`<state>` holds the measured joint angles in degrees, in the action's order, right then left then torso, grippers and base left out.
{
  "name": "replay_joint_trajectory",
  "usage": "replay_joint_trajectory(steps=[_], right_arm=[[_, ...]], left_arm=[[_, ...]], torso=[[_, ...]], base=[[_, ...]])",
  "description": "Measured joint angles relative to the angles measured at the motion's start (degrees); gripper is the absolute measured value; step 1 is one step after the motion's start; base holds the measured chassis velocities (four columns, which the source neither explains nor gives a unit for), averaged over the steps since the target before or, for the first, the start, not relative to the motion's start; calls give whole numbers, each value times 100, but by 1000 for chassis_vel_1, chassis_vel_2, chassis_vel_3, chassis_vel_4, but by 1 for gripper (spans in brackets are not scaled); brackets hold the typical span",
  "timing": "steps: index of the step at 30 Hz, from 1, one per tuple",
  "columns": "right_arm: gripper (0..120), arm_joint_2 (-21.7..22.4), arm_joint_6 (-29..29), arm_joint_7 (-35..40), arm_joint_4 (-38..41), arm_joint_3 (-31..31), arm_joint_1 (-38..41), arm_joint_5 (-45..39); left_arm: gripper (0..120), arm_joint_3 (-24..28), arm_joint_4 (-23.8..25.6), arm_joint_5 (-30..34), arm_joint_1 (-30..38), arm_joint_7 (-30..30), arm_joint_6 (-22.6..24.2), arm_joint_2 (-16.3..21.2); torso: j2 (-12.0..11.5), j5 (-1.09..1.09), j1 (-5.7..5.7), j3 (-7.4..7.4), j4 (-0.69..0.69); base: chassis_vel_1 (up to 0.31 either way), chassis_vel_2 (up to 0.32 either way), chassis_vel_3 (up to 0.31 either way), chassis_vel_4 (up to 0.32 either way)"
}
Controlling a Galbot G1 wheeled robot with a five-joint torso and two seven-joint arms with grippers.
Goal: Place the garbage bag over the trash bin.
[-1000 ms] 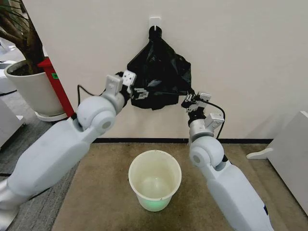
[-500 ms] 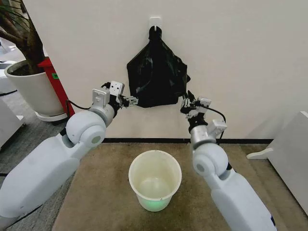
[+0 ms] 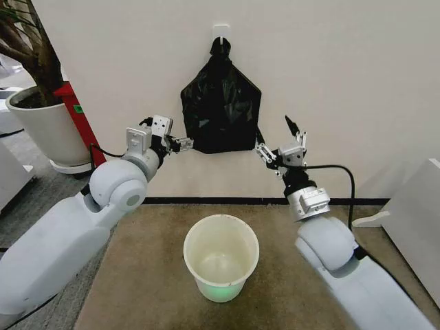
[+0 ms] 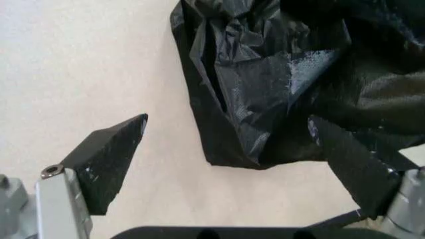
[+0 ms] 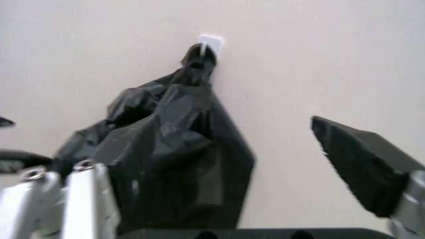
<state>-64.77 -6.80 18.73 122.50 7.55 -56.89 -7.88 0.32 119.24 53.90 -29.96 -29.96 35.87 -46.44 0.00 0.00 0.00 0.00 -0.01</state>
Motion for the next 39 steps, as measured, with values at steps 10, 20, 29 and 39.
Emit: replay_joint_trajectory(steps=[10, 20, 29, 39], right_arm=[[100, 694, -1450, 1008, 544, -1137, 1694, -1287], [100, 115, -2605, 2747, -277, -2714, 4433, -3384], [100, -74, -3029, 3536, -589, -3351, 4919, -4034], [100, -202, -3243, 3956, -1081, -3749, 4956, -4187]], left_arm=[[98, -91, 27, -63, -49, -5, -71, 101], [98, -584, 523, -133, -530, 77, -188, 494], [99, -660, 621, -253, -629, 101, -209, 473], [99, -711, 681, -443, -770, 251, -265, 473]], torso=[[0, -2, 0, 0, 1], [-1, -2, 0, 0, 2], [-1, -2, 0, 1, 2], [-1, -1, 0, 1, 2]], base=[[0, 0, 0, 0], [0, 0, 0, 0], [0, 0, 0, 0], [0, 0, 0, 0]])
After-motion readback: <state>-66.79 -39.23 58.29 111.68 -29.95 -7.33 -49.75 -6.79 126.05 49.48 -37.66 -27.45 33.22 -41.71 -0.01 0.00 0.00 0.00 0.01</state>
